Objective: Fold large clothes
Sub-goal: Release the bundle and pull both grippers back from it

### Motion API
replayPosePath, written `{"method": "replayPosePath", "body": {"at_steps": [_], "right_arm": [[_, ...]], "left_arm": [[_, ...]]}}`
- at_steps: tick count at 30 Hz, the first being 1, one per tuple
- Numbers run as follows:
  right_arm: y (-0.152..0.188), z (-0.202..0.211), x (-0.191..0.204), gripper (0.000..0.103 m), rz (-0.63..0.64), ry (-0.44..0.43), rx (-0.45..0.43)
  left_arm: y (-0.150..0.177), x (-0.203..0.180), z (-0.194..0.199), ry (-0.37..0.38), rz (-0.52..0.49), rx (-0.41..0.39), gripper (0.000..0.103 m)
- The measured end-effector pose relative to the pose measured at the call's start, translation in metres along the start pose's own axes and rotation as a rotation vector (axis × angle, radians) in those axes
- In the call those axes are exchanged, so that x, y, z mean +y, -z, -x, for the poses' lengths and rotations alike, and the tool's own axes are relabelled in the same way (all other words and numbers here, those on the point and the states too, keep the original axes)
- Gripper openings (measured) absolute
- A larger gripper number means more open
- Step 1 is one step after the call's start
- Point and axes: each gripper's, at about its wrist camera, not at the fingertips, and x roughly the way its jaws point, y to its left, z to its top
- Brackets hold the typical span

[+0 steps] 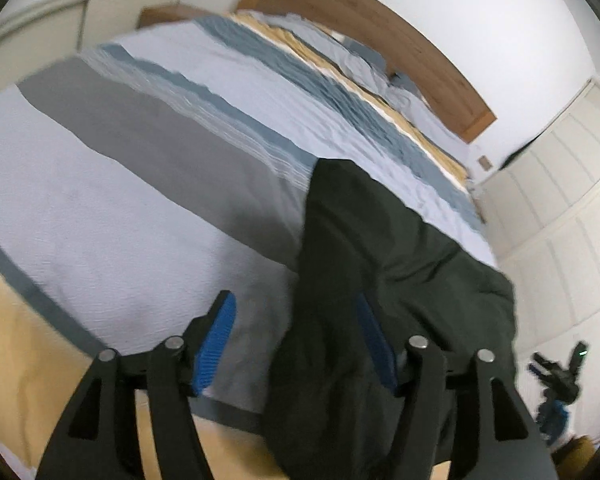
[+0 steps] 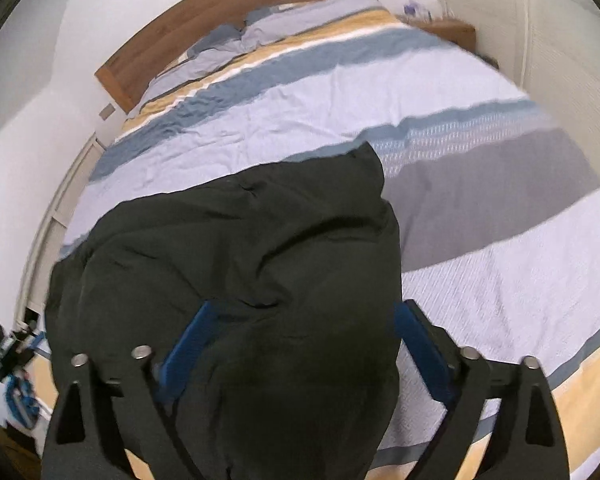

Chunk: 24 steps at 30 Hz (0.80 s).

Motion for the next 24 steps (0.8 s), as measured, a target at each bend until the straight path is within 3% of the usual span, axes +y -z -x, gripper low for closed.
{"method": "replayPosePath", "body": {"at_steps": [4, 10, 16, 20, 24], "right_arm": [[0.007, -0.003, 0.018, 0.102, 0.059, 0.003, -0.023], [0.018, -0.01, 0.057, 0.102, 0.174, 0.041, -0.034], [0.026, -0.015, 0.089, 0.102, 0.234, 0.045, -0.031], [0.033, -0.012, 0.092, 0.102, 0.251, 0.062, -0.051], [0.045, -0.008, 0.085, 0.102, 0.241, 0.084, -0.077]], "left_arm": [[0.013, -0.008, 0.003, -0.027, -0.072, -0.014, 0.071], [0.043, -0.005, 0.024, -0.071, -0.136, -0.022, 0.072], [0.061, 0.021, 0.03, -0.118, -0.113, -0.047, 0.072], [0.068, 0.032, 0.027, -0.184, -0.135, -0.061, 0.072], [0.068, 0.027, 0.021, -0.177, -0.168, -0.056, 0.072]]}}
